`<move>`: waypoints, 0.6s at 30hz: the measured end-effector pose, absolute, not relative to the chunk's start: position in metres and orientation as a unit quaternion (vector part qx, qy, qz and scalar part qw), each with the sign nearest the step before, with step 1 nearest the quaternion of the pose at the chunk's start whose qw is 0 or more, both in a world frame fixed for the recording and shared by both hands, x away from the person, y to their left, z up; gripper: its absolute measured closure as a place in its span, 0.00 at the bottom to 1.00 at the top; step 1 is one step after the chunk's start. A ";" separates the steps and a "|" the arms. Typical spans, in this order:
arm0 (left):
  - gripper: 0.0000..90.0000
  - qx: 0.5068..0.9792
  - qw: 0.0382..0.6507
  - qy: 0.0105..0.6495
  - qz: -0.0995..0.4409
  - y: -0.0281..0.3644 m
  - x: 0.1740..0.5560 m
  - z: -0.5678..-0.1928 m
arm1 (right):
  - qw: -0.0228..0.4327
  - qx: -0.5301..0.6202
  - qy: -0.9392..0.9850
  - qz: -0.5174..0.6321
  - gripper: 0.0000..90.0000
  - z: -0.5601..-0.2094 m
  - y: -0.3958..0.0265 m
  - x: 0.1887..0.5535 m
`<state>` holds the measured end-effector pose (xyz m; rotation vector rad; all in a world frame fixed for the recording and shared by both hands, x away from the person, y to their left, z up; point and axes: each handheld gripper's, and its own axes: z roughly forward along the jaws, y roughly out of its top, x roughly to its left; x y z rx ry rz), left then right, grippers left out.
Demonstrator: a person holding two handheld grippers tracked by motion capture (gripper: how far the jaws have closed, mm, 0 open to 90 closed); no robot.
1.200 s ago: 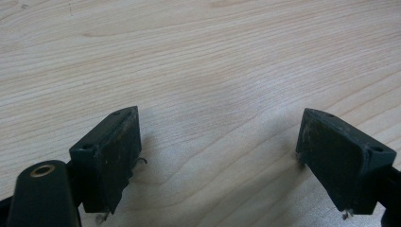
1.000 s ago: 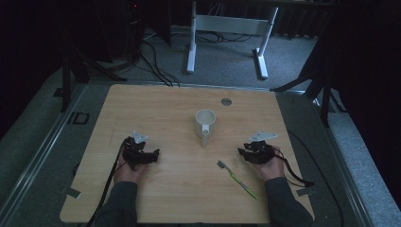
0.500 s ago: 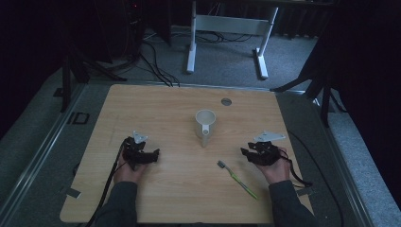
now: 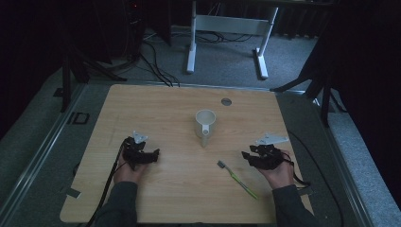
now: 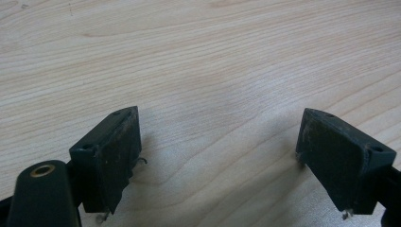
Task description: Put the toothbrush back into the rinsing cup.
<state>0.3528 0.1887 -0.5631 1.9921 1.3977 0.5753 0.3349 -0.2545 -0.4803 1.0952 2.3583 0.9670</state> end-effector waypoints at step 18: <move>0.17 0.757 0.314 0.530 0.218 0.189 0.353 -0.563 | 0.178 0.375 0.852 0.319 0.63 -0.474 -0.242 0.319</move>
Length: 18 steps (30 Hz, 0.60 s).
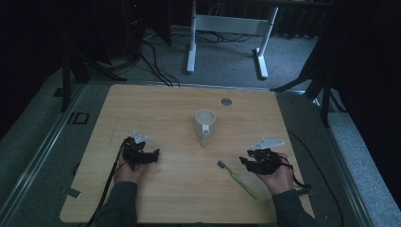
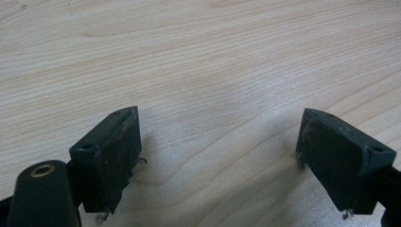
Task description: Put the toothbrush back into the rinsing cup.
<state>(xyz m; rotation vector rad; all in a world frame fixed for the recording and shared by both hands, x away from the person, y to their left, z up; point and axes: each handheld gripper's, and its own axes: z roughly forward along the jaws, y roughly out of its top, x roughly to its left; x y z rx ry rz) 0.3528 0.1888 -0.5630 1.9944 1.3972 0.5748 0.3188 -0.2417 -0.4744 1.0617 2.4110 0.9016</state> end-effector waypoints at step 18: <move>0.17 0.756 0.315 0.531 0.218 0.189 0.353 -0.563 | 0.154 0.361 0.874 0.288 0.70 -0.477 -0.224 0.314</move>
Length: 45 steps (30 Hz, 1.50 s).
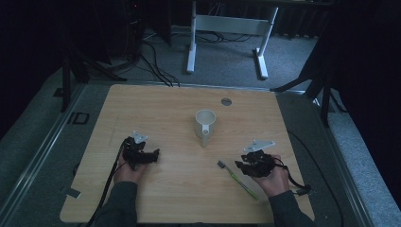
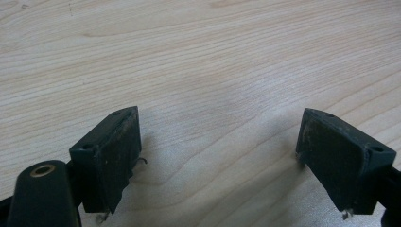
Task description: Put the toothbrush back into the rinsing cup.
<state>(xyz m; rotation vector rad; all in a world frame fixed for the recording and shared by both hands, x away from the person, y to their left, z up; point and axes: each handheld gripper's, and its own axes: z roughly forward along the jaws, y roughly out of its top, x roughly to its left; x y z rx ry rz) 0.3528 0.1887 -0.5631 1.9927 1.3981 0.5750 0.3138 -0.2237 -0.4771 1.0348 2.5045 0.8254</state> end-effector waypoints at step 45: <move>0.17 0.756 0.315 0.531 0.218 0.189 0.353 -0.563 | 0.103 0.347 0.915 0.179 0.75 -0.487 -0.193 0.324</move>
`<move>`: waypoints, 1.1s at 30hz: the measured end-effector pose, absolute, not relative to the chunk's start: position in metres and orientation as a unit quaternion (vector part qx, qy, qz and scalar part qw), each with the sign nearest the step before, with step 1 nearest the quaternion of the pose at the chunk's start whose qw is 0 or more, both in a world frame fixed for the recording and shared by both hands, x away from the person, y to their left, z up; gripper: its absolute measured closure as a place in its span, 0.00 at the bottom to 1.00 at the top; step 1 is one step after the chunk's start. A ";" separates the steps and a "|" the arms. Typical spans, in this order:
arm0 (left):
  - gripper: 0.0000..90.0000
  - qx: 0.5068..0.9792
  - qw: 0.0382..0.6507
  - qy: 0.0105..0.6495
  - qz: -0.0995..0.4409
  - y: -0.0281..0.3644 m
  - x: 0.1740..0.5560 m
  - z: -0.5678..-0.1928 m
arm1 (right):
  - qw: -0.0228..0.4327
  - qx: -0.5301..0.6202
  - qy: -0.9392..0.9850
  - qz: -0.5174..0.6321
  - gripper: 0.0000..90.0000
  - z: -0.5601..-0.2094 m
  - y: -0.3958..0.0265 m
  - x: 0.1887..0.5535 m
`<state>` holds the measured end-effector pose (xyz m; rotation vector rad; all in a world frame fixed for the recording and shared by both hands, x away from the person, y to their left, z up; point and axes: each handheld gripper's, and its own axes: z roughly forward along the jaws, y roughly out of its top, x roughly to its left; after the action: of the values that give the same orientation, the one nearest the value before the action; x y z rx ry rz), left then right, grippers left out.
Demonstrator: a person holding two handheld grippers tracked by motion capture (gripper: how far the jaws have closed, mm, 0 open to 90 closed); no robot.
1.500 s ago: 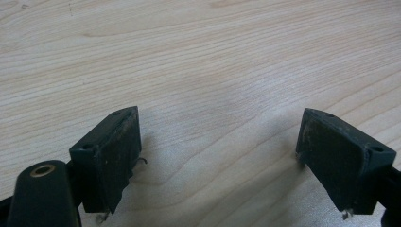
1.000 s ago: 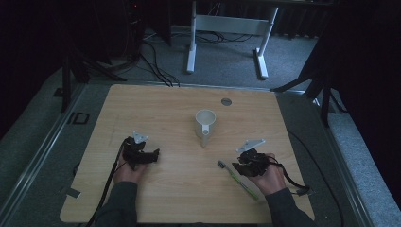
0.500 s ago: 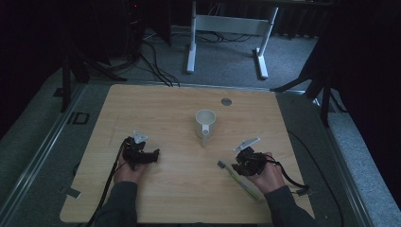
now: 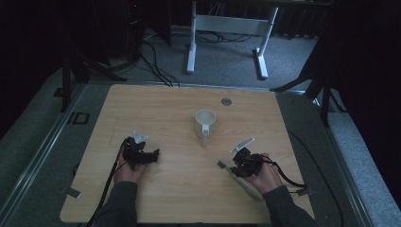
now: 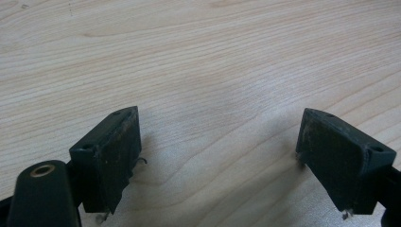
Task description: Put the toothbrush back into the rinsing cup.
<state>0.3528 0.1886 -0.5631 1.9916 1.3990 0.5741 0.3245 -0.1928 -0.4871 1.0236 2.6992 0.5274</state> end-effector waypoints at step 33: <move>0.17 0.756 0.315 0.531 0.218 0.189 0.353 -0.563 | 0.060 0.347 0.930 0.103 0.79 -0.497 -0.183 0.332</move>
<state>0.3527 0.1887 -0.5631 1.9929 1.3982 0.5740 0.3324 -0.1831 -0.4974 1.0491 2.8156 0.3109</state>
